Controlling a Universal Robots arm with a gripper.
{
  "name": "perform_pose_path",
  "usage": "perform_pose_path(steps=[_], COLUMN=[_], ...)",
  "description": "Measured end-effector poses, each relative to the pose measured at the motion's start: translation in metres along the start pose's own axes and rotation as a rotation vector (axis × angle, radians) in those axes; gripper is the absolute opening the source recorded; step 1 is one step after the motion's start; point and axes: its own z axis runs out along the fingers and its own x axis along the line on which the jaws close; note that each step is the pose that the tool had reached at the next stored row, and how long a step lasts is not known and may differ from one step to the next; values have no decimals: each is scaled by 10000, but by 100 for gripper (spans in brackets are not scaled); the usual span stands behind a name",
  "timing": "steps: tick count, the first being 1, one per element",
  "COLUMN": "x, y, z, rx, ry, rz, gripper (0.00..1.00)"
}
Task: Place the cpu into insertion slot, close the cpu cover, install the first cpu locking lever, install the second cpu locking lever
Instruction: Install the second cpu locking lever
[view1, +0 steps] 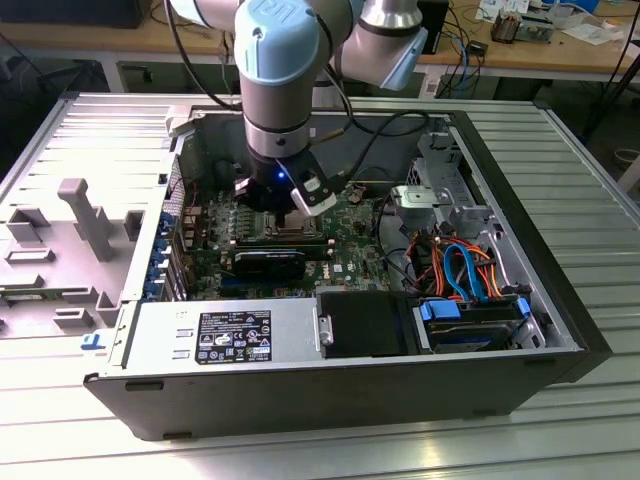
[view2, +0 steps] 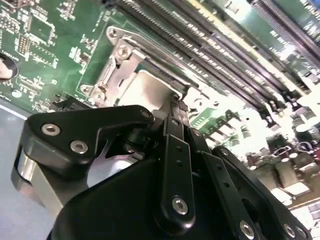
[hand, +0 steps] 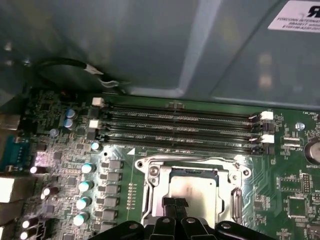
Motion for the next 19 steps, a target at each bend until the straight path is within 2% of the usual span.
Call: perform_pose_path(steps=[3, 4, 5, 6, 7, 8, 11, 12, 16, 19], x=[-37, -57, -75, -97, -114, -124, -134, -137, -140, -141], y=[57, 82, 98, 115, 131, 146, 175, 184, 210, 220], z=[10, 14, 17, 15, 5, -24, -116, -155, -291, -350], rx=[430, 711, 928, 1188, 1384, 1535, 1745, 1790, 1825, 1825], ry=[35, 60, 78, 105, 124, 135, 154, 158, 160, 160], rz=[-4, -5, -8, -9, -10, -10, -13, -14, -14, -14], gripper=[11, 11, 11, 11, 11, 11, 11, 11, 11, 11])
